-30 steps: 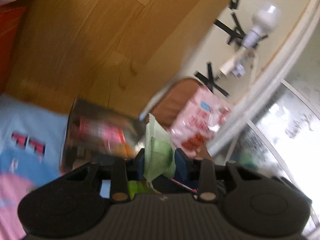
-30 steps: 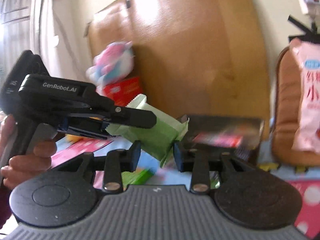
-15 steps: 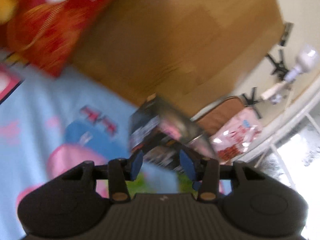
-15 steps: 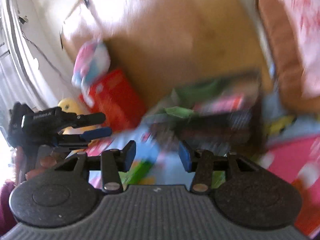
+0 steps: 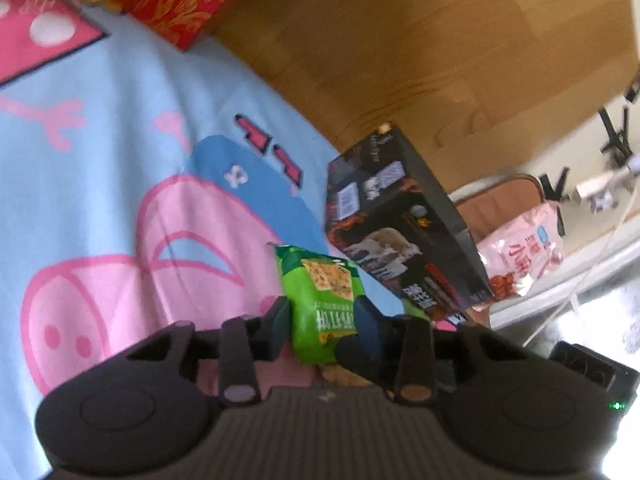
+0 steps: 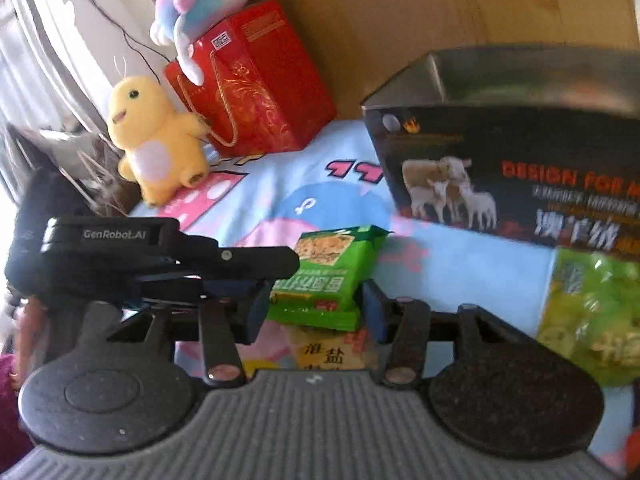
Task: Organize snacks
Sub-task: 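Grasp the bright green snack packet with the left tool, then drop the bright green packet into the black box from the left tool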
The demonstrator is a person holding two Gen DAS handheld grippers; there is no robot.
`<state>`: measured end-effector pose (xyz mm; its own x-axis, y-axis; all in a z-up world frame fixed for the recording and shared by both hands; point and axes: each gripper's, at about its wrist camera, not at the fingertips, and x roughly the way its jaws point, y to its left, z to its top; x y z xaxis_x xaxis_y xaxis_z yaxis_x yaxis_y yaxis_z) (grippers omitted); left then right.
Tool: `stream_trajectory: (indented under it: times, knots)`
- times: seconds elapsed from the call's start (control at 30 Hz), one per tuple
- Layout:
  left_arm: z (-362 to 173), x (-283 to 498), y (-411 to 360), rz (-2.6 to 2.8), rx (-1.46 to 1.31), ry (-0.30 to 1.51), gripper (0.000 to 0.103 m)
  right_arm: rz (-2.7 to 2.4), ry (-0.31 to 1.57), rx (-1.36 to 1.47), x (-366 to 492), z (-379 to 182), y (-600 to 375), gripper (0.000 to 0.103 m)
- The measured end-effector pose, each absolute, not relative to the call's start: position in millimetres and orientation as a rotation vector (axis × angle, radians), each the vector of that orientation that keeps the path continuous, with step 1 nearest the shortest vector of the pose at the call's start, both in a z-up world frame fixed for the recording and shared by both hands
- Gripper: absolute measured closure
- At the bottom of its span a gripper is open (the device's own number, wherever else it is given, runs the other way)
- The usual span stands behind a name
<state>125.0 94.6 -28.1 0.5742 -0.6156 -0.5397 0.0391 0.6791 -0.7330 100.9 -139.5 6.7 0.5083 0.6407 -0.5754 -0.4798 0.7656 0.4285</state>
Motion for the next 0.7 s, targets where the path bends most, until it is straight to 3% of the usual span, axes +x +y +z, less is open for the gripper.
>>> stream_trajectory:
  times: [0.3,0.7]
  knots:
    - [25,111,65,-0.525,-0.618,0.775,0.068,0.638,0.543,0.241,57,34,-169,0.054]
    - [67,187,-10,-0.592,-0.517,0.713,0.068,0.476,0.394,0.291,92,63,-222,0.056]
